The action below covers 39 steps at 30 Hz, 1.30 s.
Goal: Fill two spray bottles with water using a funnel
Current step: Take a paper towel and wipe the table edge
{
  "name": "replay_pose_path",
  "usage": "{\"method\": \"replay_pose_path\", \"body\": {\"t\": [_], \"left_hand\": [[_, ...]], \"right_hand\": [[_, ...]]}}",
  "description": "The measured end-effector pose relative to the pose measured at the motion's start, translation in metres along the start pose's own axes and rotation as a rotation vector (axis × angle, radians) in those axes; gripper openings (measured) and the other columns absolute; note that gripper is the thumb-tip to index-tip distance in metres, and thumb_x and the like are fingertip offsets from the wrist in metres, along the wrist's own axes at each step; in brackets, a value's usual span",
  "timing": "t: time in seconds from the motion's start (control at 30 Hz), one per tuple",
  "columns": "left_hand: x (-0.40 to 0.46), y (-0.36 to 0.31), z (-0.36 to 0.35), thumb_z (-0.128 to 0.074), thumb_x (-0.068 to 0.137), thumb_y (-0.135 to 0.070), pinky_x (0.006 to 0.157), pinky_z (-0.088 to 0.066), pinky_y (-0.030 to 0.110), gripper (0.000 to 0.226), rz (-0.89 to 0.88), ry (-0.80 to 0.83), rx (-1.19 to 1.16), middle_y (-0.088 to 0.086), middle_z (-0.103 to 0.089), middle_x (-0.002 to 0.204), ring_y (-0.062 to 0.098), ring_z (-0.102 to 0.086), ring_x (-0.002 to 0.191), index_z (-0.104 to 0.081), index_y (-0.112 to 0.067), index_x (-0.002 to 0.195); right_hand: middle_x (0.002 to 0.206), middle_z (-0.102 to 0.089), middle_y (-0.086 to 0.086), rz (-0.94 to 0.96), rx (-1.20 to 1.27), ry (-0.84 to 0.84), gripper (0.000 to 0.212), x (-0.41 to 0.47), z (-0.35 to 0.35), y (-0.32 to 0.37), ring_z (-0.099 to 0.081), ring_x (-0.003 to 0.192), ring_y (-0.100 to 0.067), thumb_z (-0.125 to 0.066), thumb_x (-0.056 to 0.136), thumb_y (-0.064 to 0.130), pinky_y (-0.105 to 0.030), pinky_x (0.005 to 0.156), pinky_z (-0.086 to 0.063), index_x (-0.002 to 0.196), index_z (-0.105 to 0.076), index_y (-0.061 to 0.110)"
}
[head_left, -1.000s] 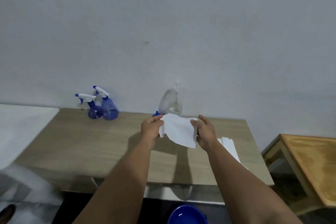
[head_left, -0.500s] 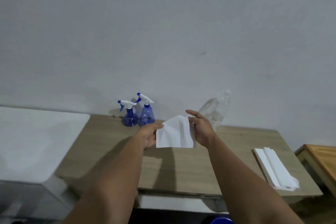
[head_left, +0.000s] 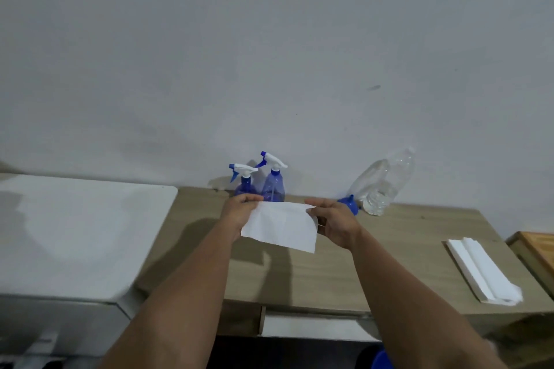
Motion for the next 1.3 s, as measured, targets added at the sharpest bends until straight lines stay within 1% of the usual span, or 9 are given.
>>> {"method": "replay_pose_path", "body": {"t": [0.2,0.33,0.57,0.77,0.9,0.97,1.03,1.17,1.3], "left_hand": [[-0.001,-0.013,0.029,-0.069,0.089,0.001,0.094,-0.059,0.051,0.025,-0.025,0.034,0.046,0.012,-0.075,0.113,0.033,-0.073,0.100,-0.076,-0.016,0.106],[-0.002,-0.026,0.047,-0.073,0.088,-0.002,0.092,-0.059,0.042,0.030,-0.077,0.017,0.186,0.008,-0.073,0.111,0.025,-0.072,0.096,-0.075,-0.014,0.116],[-0.007,-0.043,0.073,-0.078,0.087,-0.009,0.089,-0.060,0.041,0.027,-0.120,-0.049,0.202,0.004,-0.071,0.110,0.024,-0.069,0.101,-0.073,-0.013,0.114],[-0.012,-0.053,0.097,-0.077,0.088,-0.006,0.065,-0.055,0.021,0.019,-0.168,-0.100,0.247,0.002,-0.071,0.099,0.013,-0.068,0.085,-0.076,-0.012,0.106],[-0.012,-0.053,0.110,-0.078,0.085,-0.004,0.081,-0.063,0.039,0.021,-0.185,-0.116,0.310,0.009,-0.074,0.101,0.025,-0.073,0.094,-0.077,-0.012,0.105],[-0.011,-0.054,0.116,-0.079,0.084,-0.005,0.082,-0.063,0.040,0.017,-0.205,-0.132,0.367,0.008,-0.074,0.098,0.026,-0.073,0.094,-0.078,-0.014,0.099],[-0.012,-0.054,0.120,-0.078,0.085,-0.005,0.080,-0.063,0.038,0.011,-0.215,-0.130,0.378,0.005,-0.074,0.093,0.025,-0.073,0.092,-0.078,-0.014,0.091],[-0.013,-0.062,0.124,-0.079,0.087,-0.013,0.082,-0.051,0.027,0.012,-0.258,-0.152,0.437,-0.018,-0.067,0.088,0.002,-0.063,0.084,-0.073,-0.021,0.082],[0.002,-0.052,0.133,-0.071,0.093,-0.015,0.072,-0.047,0.022,0.001,-0.223,-0.151,0.464,-0.002,-0.072,0.096,0.009,-0.064,0.084,-0.071,-0.014,0.092]], "right_hand": [[0.111,-0.078,-0.014,-0.010,-0.139,0.024,0.027,0.008,-0.022,0.007,-0.074,0.099,-0.028,-0.077,0.088,-0.007,-0.037,0.080,-0.061,0.111,-0.075,0.007],[0.106,-0.076,-0.011,0.010,-0.334,0.038,0.020,0.015,-0.043,0.014,-0.072,0.095,-0.024,-0.071,0.093,-0.005,-0.035,0.078,-0.062,0.101,-0.078,0.011],[0.123,-0.072,-0.014,-0.032,-0.119,0.088,0.038,0.017,-0.072,0.016,-0.069,0.105,-0.032,-0.077,0.087,-0.008,-0.038,0.078,-0.061,0.120,-0.074,0.011],[0.093,-0.073,-0.015,-0.030,-0.272,0.015,0.014,0.026,-0.076,0.007,-0.061,0.076,-0.025,-0.079,0.086,-0.008,-0.028,0.059,-0.051,0.097,-0.080,0.000],[0.088,-0.069,-0.015,0.050,-0.433,-0.004,0.003,0.029,-0.085,0.020,-0.055,0.075,-0.025,-0.079,0.090,0.001,-0.027,0.056,-0.045,0.092,-0.081,0.000],[0.080,-0.065,-0.007,0.098,-0.505,0.001,0.012,0.027,-0.091,0.030,-0.053,0.068,-0.019,-0.077,0.093,0.006,-0.022,0.054,-0.043,0.082,-0.077,0.006],[0.077,-0.062,-0.001,0.133,-0.540,0.017,0.020,0.024,-0.095,0.037,-0.052,0.068,-0.013,-0.076,0.095,0.009,-0.019,0.057,-0.043,0.076,-0.073,0.012],[0.104,-0.070,-0.006,0.087,-0.528,0.049,0.009,0.023,-0.100,0.034,-0.062,0.095,-0.020,-0.072,0.097,0.020,-0.033,0.077,-0.048,0.090,-0.074,0.015],[0.111,-0.074,-0.006,0.062,-0.476,0.071,0.011,0.030,-0.111,0.022,-0.069,0.101,-0.024,-0.068,0.099,0.020,-0.039,0.084,-0.058,0.103,-0.076,0.013]]}}
Point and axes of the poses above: each hand's wrist, its own x-axis towards the middle knuckle, its own z-axis out of the back of the hand, y = z × x, the point moved 10 cm from there along x, towards the middle knuckle
